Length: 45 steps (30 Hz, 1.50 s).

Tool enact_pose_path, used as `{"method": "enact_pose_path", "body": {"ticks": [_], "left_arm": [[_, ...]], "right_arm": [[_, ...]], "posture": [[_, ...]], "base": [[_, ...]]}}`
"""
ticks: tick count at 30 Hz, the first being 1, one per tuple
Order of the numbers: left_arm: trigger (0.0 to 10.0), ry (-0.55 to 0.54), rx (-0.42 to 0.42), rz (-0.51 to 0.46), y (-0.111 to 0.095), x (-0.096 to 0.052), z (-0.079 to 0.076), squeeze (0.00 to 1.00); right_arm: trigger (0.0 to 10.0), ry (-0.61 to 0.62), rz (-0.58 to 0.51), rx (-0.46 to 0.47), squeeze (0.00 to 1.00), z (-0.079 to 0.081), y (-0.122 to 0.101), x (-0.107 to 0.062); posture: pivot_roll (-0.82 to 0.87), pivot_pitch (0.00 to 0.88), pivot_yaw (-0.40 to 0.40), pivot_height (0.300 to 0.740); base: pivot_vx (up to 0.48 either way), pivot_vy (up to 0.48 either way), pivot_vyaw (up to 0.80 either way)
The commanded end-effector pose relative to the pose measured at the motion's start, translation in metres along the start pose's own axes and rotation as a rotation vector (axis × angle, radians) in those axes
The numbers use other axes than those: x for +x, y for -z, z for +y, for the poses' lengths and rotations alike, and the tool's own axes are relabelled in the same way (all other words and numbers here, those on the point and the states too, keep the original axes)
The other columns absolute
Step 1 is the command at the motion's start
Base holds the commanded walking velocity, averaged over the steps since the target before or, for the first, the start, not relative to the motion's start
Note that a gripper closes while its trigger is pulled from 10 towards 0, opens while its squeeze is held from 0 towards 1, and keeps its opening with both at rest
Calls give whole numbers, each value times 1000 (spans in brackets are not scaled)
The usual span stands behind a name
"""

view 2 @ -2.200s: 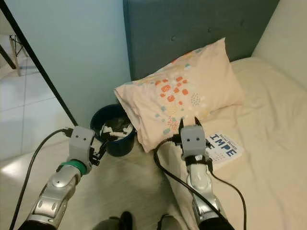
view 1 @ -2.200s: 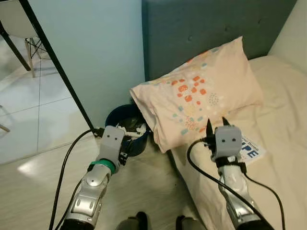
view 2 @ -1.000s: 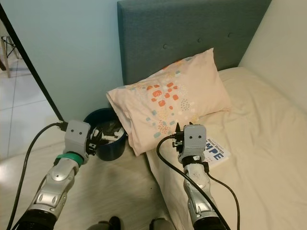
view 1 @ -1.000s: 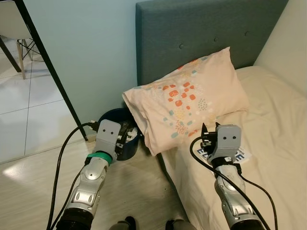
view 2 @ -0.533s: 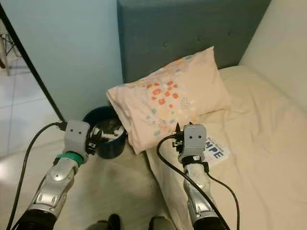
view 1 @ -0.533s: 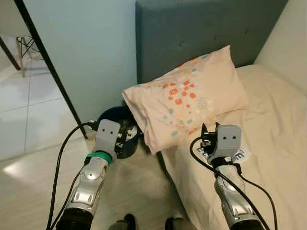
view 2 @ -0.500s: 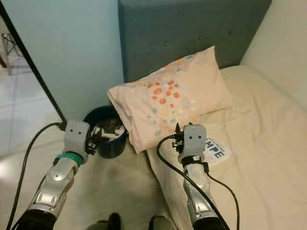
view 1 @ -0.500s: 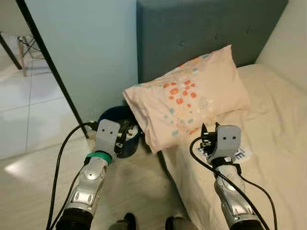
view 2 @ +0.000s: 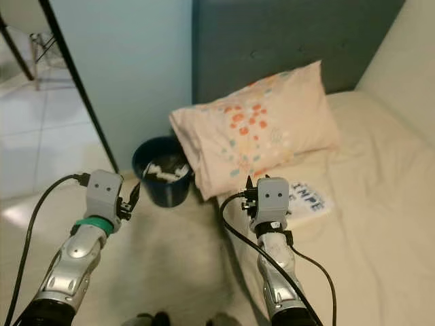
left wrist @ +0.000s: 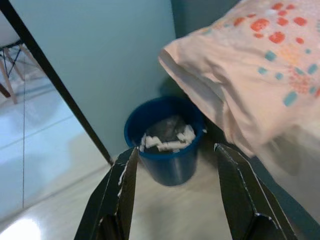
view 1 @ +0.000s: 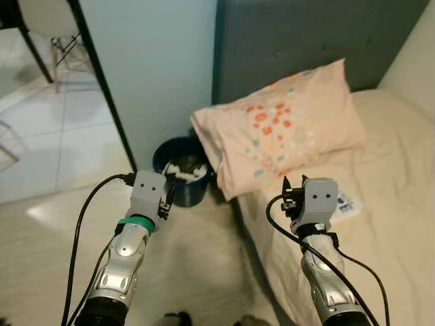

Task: Clean up the room

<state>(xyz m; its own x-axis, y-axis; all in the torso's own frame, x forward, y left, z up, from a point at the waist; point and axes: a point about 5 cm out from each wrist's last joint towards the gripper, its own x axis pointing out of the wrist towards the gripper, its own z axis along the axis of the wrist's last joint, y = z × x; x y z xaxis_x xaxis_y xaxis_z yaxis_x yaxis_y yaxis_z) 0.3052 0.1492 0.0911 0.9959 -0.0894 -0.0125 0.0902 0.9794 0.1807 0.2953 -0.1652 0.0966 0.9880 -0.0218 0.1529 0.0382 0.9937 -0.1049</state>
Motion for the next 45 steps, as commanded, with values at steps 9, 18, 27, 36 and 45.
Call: {"method": "enact_pose_path", "body": {"ticks": [9,18,27,36,45], "left_arm": [[10000,13,0,10,3,-2,-3,0],[10000,16,2,11,3,-2,-3,0],[10000,20,2,13,3,-2,-3,0],[10000,21,1,13,3,-2,-4,0],[10000,27,2,14,3,-2,-4,0]], "right_arm": [[10000,7,33,-8,0,-3,8,-4],[10000,9,40,-12,0,-3,10,-5],[10000,15,49,-17,0,-5,12,-6],[10000,18,55,-19,0,-5,14,-7],[10000,27,59,-16,0,-6,15,-9]], "posture": [[-145,43,48,725],[-146,39,51,725],[-147,40,53,725],[-149,41,56,725],[-151,45,61,725]], "base": [[-292,0,0],[-295,0,0],[-296,0,0],[-296,0,0],[-297,0,0]]}}
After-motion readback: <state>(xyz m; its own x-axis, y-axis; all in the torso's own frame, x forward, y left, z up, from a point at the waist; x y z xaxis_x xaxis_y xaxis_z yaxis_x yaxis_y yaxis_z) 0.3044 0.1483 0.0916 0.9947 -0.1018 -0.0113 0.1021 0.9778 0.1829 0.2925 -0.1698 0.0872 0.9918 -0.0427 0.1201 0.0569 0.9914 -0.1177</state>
